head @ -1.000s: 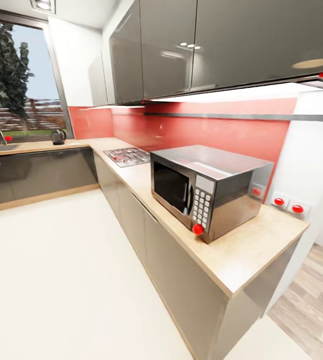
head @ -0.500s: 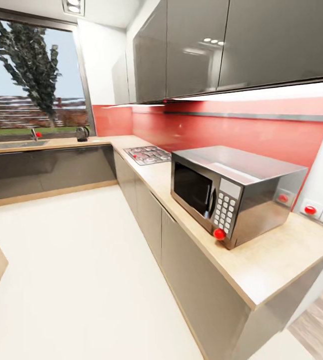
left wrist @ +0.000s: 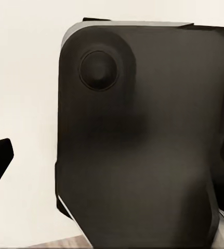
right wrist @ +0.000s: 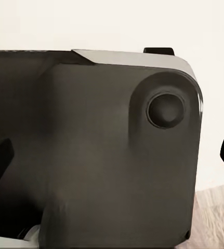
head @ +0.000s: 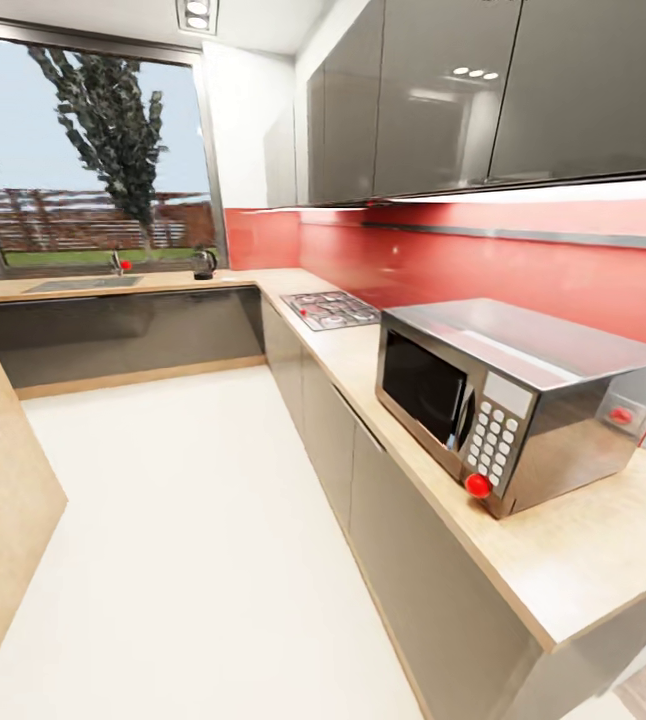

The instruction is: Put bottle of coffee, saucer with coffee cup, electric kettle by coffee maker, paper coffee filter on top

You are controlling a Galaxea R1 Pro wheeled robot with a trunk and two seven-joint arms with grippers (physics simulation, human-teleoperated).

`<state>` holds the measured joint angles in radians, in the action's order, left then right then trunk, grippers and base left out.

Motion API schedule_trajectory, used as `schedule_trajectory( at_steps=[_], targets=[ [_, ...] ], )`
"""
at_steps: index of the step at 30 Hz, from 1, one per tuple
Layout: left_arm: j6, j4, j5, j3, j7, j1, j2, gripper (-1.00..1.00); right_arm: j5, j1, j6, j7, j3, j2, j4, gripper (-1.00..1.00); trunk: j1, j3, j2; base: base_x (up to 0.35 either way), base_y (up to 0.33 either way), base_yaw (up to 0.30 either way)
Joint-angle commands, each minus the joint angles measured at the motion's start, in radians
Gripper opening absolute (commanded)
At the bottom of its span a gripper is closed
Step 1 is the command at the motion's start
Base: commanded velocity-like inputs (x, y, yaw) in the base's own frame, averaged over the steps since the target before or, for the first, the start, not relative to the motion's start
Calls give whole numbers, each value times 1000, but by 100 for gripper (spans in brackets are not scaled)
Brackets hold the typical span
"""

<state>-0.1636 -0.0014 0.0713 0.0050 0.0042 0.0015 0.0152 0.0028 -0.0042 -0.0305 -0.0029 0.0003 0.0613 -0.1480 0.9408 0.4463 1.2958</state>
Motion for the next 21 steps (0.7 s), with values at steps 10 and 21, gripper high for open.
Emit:
schedule_trajectory(
  at_steps=[10,21],
  targets=[
    [-4,0,10,-1,0,0,2,100,2,0,-2,1,1,0,1,100,-38,-30,-70,0,0,17],
    [-4,0,10,-1,0,0,0,100,2,0,-2,1,1,-7,-2,100,-81,-64,-147,0,0,1]
  ],
)
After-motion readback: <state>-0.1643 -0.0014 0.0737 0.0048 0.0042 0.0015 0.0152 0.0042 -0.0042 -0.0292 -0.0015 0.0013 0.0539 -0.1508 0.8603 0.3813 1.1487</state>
